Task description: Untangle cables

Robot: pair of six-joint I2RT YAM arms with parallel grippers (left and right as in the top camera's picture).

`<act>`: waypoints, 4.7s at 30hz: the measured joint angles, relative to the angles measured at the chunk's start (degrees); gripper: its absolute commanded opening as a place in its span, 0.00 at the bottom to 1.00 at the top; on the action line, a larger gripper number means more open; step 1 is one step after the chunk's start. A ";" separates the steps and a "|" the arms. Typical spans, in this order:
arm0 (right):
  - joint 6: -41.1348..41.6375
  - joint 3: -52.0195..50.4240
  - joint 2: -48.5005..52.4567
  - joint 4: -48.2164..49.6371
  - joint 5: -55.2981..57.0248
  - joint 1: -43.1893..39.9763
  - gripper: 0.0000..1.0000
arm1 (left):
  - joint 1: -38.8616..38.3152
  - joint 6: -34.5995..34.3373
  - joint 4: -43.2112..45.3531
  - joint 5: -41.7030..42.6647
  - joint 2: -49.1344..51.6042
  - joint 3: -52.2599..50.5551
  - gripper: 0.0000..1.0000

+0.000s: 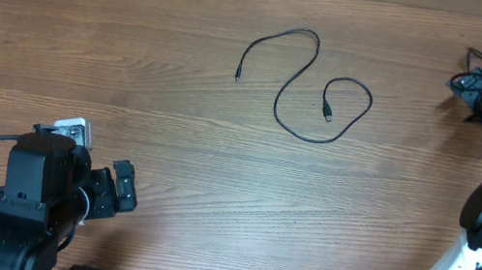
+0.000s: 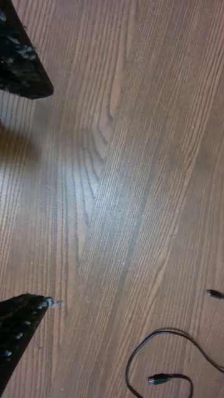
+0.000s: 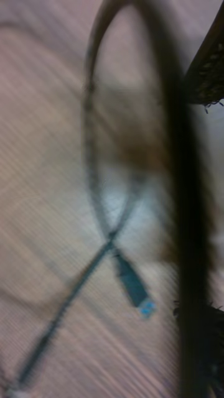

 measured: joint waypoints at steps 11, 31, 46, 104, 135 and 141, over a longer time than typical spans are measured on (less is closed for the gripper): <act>10.93 1.16 -11.17 -22.69 -10.73 1.25 1.00 | 0.00 0.00 0.00 0.00 0.00 0.00 1.00; -3.48 -5.42 -10.97 -3.17 -12.96 34.21 1.00 | 0.00 0.00 0.00 0.00 0.00 0.00 1.00; -1.42 -6.32 -4.44 4.87 9.16 48.87 0.94 | 0.00 0.00 0.00 0.00 0.00 0.00 0.99; 4.59 -5.14 3.85 11.58 1.70 33.03 0.04 | 0.00 0.00 0.00 0.00 0.00 0.00 1.00; -7.72 -5.95 7.37 36.89 -7.89 19.26 1.00 | 0.00 0.00 0.00 0.00 0.00 0.00 1.00; -7.65 -5.95 0.31 30.58 -7.87 19.23 1.00 | 0.00 0.00 0.00 0.00 0.00 0.00 1.00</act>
